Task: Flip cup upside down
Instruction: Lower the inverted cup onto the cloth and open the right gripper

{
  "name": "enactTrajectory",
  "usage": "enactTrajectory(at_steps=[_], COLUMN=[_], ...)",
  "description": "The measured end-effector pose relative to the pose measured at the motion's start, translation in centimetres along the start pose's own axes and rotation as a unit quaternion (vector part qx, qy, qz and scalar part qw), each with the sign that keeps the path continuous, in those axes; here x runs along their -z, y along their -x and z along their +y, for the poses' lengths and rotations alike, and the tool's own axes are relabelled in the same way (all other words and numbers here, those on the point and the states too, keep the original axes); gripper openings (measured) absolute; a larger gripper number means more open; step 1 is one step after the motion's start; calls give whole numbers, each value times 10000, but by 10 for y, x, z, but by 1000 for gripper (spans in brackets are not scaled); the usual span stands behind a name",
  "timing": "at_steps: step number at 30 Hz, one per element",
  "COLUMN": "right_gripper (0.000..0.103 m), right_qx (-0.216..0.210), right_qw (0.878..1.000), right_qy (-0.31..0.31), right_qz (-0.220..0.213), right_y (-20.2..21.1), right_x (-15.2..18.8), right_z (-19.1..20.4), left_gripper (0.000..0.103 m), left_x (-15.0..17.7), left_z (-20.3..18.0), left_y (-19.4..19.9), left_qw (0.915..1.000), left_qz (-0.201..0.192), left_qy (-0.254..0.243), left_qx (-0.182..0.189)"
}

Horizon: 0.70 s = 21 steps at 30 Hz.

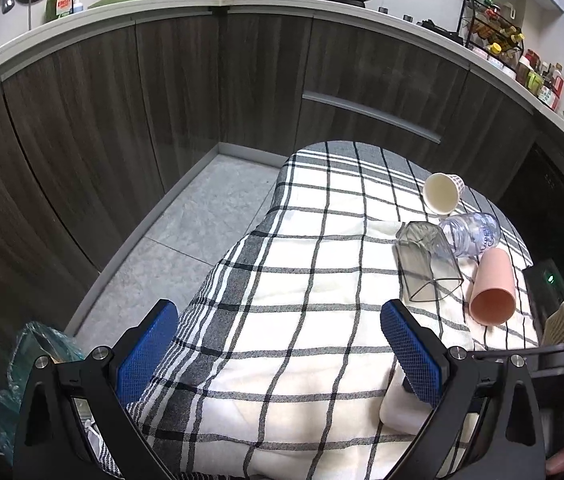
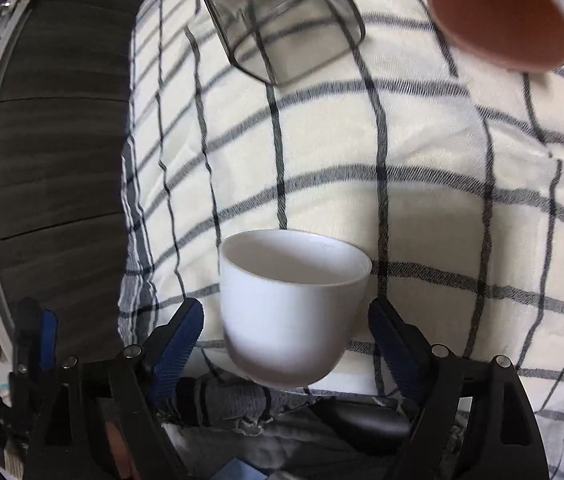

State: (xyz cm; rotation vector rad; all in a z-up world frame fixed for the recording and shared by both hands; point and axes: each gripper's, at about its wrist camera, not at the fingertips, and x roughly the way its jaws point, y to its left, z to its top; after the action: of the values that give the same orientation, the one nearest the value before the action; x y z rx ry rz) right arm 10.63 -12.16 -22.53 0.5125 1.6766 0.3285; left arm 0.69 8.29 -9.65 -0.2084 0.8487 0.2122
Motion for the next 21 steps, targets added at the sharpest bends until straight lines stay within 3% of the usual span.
enactTrajectory(at_steps=[5,8,12,15,18,21], right_gripper=[84,84,84,85,85,85], right_qx=[-118,41,645,1140,1347,1523], right_qw=[9989,9939,9701,9373,9159,9048], right_qy=[55,204,459,591,580,604], right_qz=[-442,-1085,-2296,-3240,-3736,-3930], right_y=[26,56,99,123,131,132], right_x=[8,24,56,85,103,109], right_z=[-4,-10,-19,-28,-38,-43], left_gripper=[103,103,103,103,103,103], left_x=[11,23,43,59,79,94], left_z=[-12,-27,-48,-65,-81,-92], left_y=[5,5,-1,-7,-10,-17], left_qw=[9984,9952,9886,9836,9748,9700], left_qz=[-56,-38,-16,-79,-239,-311], left_qy=[-262,-503,-789,-1206,-1695,-1984], left_qx=[497,838,1279,1339,1431,1372])
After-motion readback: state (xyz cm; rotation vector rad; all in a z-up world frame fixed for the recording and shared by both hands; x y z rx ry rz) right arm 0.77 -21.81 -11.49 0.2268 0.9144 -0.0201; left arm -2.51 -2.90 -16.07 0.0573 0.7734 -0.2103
